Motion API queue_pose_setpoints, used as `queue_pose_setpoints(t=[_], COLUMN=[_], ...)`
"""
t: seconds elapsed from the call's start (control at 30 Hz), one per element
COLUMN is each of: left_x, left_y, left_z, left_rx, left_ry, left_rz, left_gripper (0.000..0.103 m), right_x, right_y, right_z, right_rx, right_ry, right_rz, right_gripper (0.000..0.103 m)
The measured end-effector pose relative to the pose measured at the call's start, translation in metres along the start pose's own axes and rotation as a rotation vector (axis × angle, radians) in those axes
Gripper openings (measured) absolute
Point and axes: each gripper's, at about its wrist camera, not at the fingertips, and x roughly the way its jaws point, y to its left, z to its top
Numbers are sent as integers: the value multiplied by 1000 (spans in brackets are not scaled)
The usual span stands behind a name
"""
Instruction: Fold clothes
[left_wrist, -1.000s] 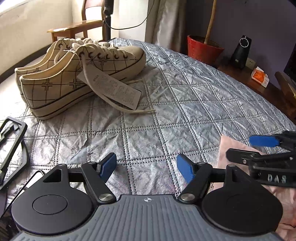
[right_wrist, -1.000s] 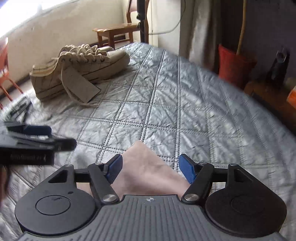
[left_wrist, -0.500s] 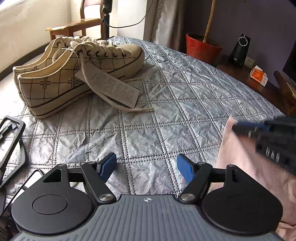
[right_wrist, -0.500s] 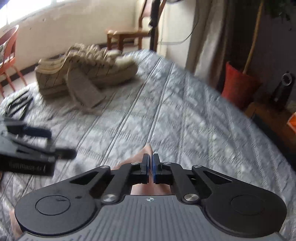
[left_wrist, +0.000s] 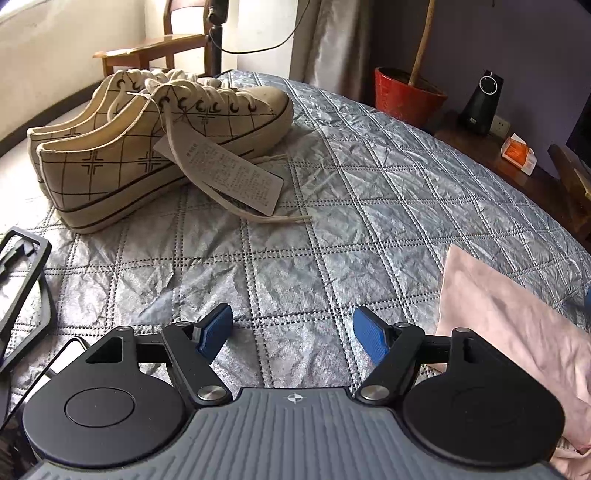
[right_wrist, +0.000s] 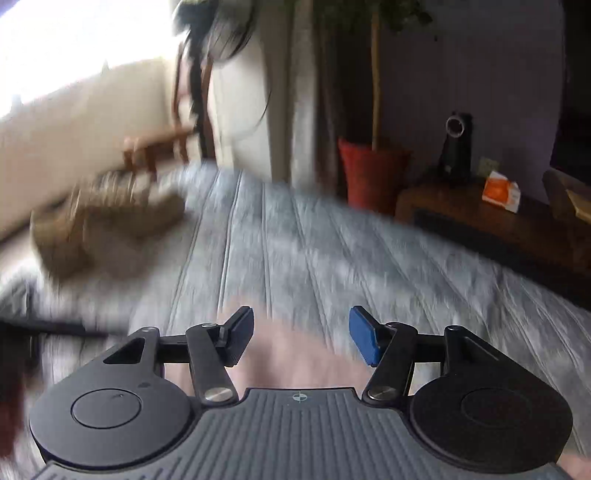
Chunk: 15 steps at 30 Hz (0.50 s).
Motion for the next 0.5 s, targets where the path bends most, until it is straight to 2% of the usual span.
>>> queue_pose_setpoints(t=[0.1,0.17,0.23,0.3,0.37,0.43,0.5], left_x=[-1,-1,-1,0,0,-3,-6], left_y=[-4,-5,-6,-9,-12,-16,-19], left_z=[-2,-4,-4,-5,-7,-10,-13], left_rx=[19,25,29,44,67,94,121], left_ry=[-4,-8,-9,-8,-13,-25,-37], left_rz=[-1,6,11,11,6,-2,-10], left_gripper=[78,78,78,79,79,79,79], right_x=[21,28,20,-1,-32,-69,-111], right_y=[29,36,49,53,38,12,-10], right_z=[-23,-21,-16,-20,-34,-60,-98], right_rx=[-68,-27,-43,-38,63,211,362], right_ry=[71,62,29,-2,-56,-120,-183], right_rz=[-27,16,94,79,32,-48,-155], right_gripper=[61,62,62,67,73,90,90])
